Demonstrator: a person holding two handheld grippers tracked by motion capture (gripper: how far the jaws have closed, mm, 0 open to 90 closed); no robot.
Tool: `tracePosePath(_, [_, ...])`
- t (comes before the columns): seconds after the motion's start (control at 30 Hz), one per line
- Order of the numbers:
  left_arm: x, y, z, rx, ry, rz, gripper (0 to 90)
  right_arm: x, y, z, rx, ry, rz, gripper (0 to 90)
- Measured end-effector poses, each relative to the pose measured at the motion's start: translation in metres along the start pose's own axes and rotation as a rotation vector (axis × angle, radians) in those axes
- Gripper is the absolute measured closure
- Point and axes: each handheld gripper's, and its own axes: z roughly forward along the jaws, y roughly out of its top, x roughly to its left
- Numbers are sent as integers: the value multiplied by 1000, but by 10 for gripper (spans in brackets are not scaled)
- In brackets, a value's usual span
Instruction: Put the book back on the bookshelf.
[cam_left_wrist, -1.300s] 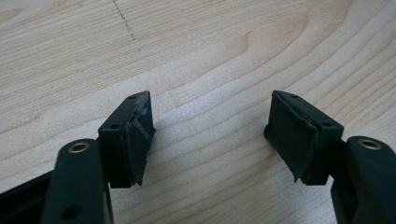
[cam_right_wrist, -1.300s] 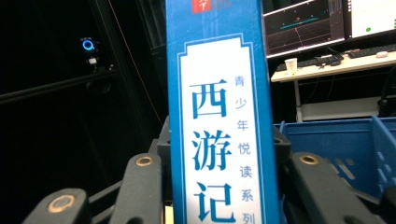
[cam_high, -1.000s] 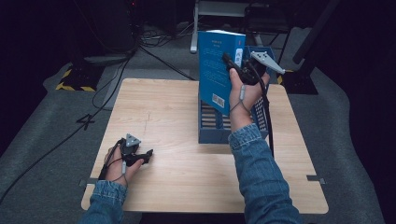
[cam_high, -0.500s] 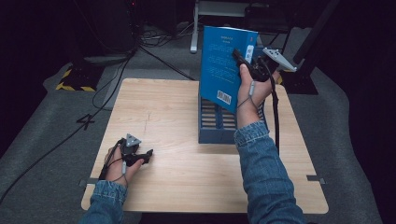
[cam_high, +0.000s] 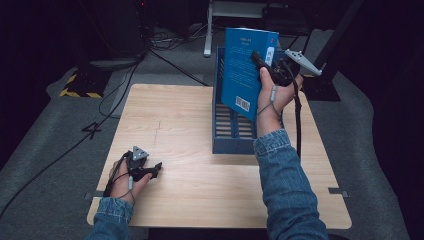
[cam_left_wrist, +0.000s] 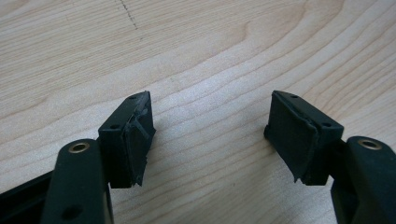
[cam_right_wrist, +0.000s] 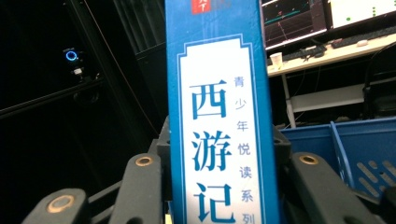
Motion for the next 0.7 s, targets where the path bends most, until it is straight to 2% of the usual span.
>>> tracePosePath(0.1, [0, 0, 0, -1, 1, -3, 321, 7, -2, 5, -14, 0, -2, 619])
tracePosePath(0.27, [0, 1, 1, -2, 0, -3, 320, 24, -11, 25, -50, 8, -8, 618])
tracePosePath(0.37, [0, 1, 1, -2, 0, -3, 320, 32, -24, 39, -66, 13, -36, 617])
tracePosePath(0.47, [0, 1, 1, 0, 0, 2, 320, 38, -42, 54, -61, -5, -84, 615])
tracePosePath(0.5, [0, 1, 1, 0, 0, 3, 321, 43, -51, 58, -80, 6, -102, 615])
tracePosePath(0.6, [0, 1, 1, -1, 0, -2, 320, 53, -58, 62, -83, 16, -157, 611])
tracePosePath(0.7, [0, 1, 1, -1, 0, -2, 320, 51, -63, 60, -103, 19, -164, 607])
